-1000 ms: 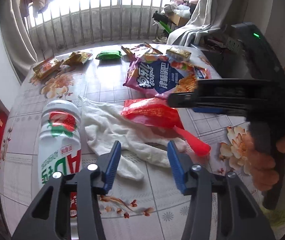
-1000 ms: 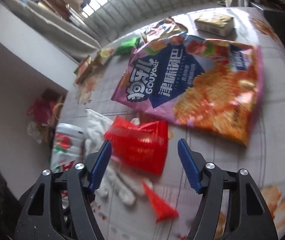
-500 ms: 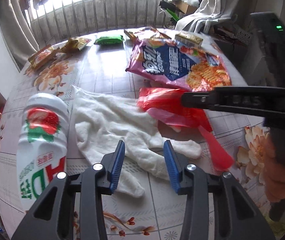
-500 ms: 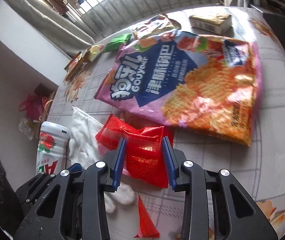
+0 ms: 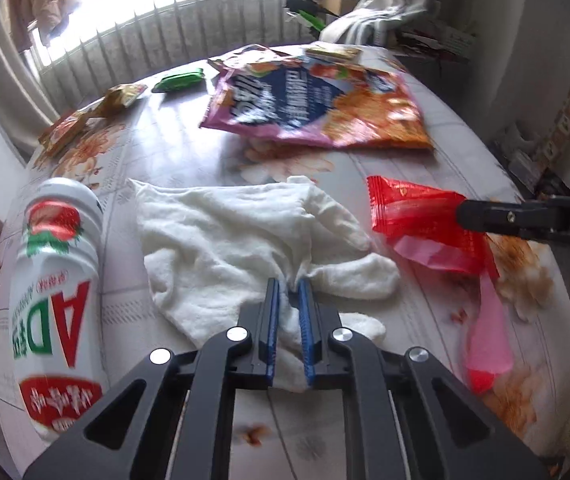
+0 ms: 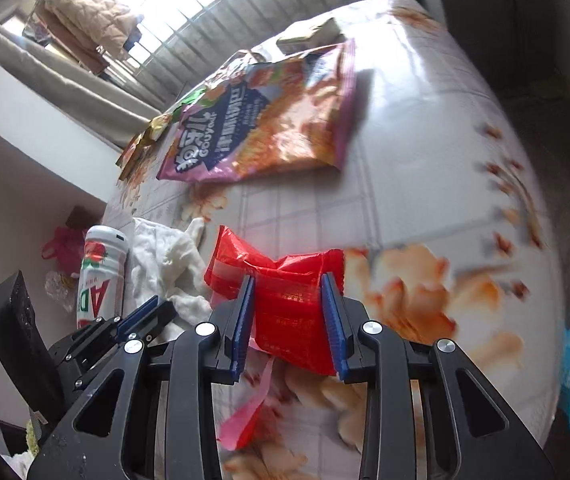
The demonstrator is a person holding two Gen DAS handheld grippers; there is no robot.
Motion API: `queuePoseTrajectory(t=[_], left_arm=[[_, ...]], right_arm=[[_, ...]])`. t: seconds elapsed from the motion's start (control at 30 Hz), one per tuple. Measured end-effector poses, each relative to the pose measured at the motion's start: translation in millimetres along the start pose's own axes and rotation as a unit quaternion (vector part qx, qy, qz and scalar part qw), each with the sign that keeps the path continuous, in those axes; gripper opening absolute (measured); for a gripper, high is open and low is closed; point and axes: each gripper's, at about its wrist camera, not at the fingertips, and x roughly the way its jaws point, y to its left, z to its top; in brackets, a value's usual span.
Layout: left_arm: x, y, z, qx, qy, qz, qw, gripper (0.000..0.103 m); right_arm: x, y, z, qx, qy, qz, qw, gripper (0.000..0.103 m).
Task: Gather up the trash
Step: 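Grasp the red plastic bag with the right tool, then lift the red bag with the right tool while the left tool grasps the white cloth glove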
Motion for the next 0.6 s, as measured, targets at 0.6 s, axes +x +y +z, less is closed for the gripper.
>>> queuePoseTrajectory(t=[0.6], left_arm=[[-68.3, -13.6, -75.7, 0.003, 0.003, -0.176, 0.9844, 0.042]], right_arm=[[-60.8, -33.1, -80.7, 0.065, -0.032, -0.020, 0.997, 0.033]])
